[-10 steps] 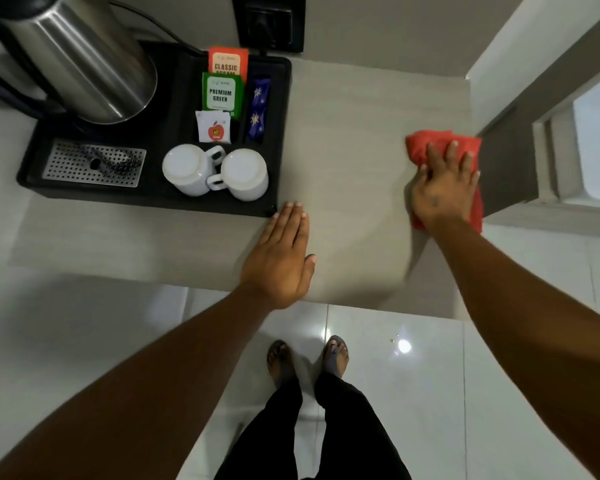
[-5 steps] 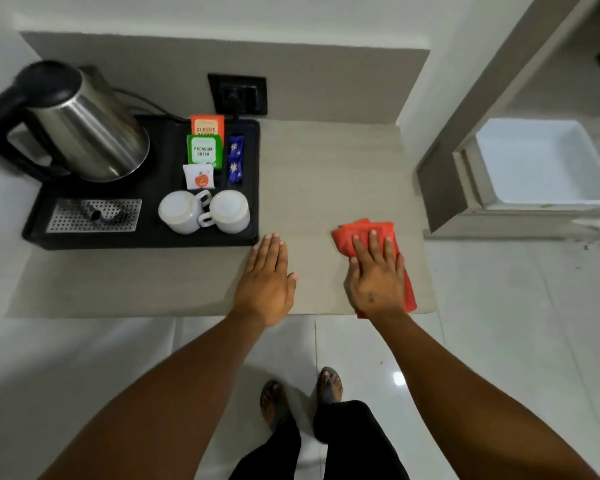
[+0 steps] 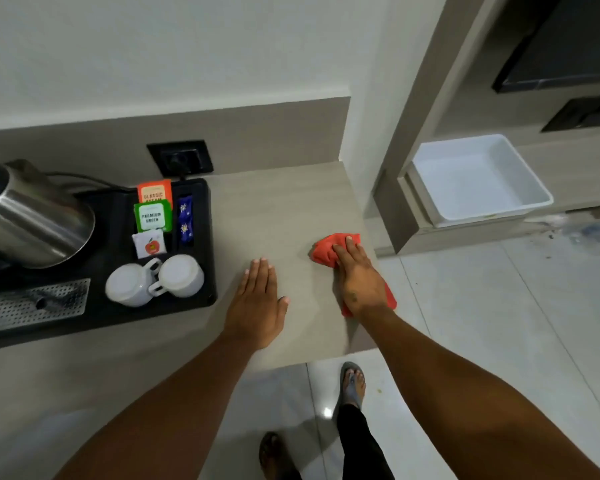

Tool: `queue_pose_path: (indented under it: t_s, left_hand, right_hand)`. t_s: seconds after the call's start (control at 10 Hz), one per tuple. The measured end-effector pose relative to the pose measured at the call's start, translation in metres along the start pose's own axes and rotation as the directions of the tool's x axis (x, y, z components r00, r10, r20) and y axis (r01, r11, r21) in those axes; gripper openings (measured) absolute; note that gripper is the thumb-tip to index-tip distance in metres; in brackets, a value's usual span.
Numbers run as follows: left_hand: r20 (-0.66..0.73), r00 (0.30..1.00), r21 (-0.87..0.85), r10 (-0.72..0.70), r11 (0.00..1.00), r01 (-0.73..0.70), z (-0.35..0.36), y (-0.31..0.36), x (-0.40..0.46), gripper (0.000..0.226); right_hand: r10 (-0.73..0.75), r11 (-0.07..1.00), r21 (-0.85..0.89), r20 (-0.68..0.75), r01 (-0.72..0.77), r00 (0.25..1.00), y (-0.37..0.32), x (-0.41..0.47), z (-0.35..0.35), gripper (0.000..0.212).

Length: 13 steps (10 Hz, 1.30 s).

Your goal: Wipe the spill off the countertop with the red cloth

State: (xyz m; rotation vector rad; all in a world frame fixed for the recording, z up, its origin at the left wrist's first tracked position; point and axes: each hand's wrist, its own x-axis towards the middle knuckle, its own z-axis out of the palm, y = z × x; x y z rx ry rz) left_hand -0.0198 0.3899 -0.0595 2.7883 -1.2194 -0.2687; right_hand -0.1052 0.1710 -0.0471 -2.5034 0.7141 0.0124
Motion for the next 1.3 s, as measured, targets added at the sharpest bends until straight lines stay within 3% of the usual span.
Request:
queue_pose_path:
  t_s: [0.3, 0.4, 0.5, 0.6, 0.7, 0.8, 0.9, 1.0, 1.1, 1.3]
  left_hand:
    - [-0.078, 0.967, -0.050, 0.244, 0.967, -0.248, -0.042, 0.150, 0.156, 0.075]
    - [-0.074, 0.948, -0.049, 0.309, 0.949, -0.313, -0.049, 0.198, 0.206, 0.075]
    - [-0.067, 0.940, -0.048, 0.334, 0.940, -0.338, -0.048, 0.235, 0.252, 0.075]
    - [-0.060, 0.950, -0.009, 0.306, 0.952, -0.307, -0.038, 0.253, 0.284, 0.076]
    - [-0.025, 0.969, -0.006, 0.248, 0.969, -0.248, -0.026, 0.260, 0.306, 0.078]
    - [-0.011, 0.977, -0.003, 0.211, 0.977, -0.211, -0.016, 0.259, 0.315, 0.078]
    - [0.012, 0.977, -0.008, 0.212, 0.977, -0.211, -0.009, 0.251, 0.315, 0.077]
    - [0.047, 0.982, -0.029, 0.183, 0.983, -0.182, 0.000, 0.243, 0.318, 0.081]
    - [0.056, 0.986, -0.098, 0.156, 0.984, -0.150, 0.002, 0.234, 0.316, 0.088]
    - [-0.088, 0.988, -0.061, 0.130, 0.989, -0.136, -0.048, 0.194, 0.298, 0.092]
  right_hand:
    - [0.132, 0.991, 0.040, -0.261, -0.126, 0.956, 0.105, 0.077, -0.134, 0.069]
    - [0.232, 0.969, -0.012, -0.291, -0.246, 0.928, 0.156, 0.112, -0.175, 0.054]
    - [0.309, 0.944, -0.038, -0.245, -0.328, 0.919, 0.198, 0.150, -0.199, 0.056]
    - [0.297, 0.951, -0.029, -0.190, -0.308, 0.936, 0.214, 0.186, -0.201, 0.061]
    - [0.238, 0.971, 0.024, -0.134, -0.237, 0.962, 0.216, 0.214, -0.183, 0.061]
    - [0.269, 0.963, -0.033, 0.008, -0.268, 0.963, 0.218, 0.229, -0.157, 0.070]
    - [0.247, 0.954, -0.190, 0.056, -0.233, 0.967, 0.223, 0.229, -0.135, 0.063]
    - [0.244, 0.948, -0.225, 0.056, -0.226, 0.968, 0.225, 0.233, -0.133, 0.066]
    - [0.243, 0.959, -0.157, 0.038, -0.235, 0.969, 0.223, 0.233, -0.143, 0.064]
    - [0.199, 0.980, 0.027, -0.237, -0.198, 0.951, 0.177, 0.204, -0.173, 0.041]
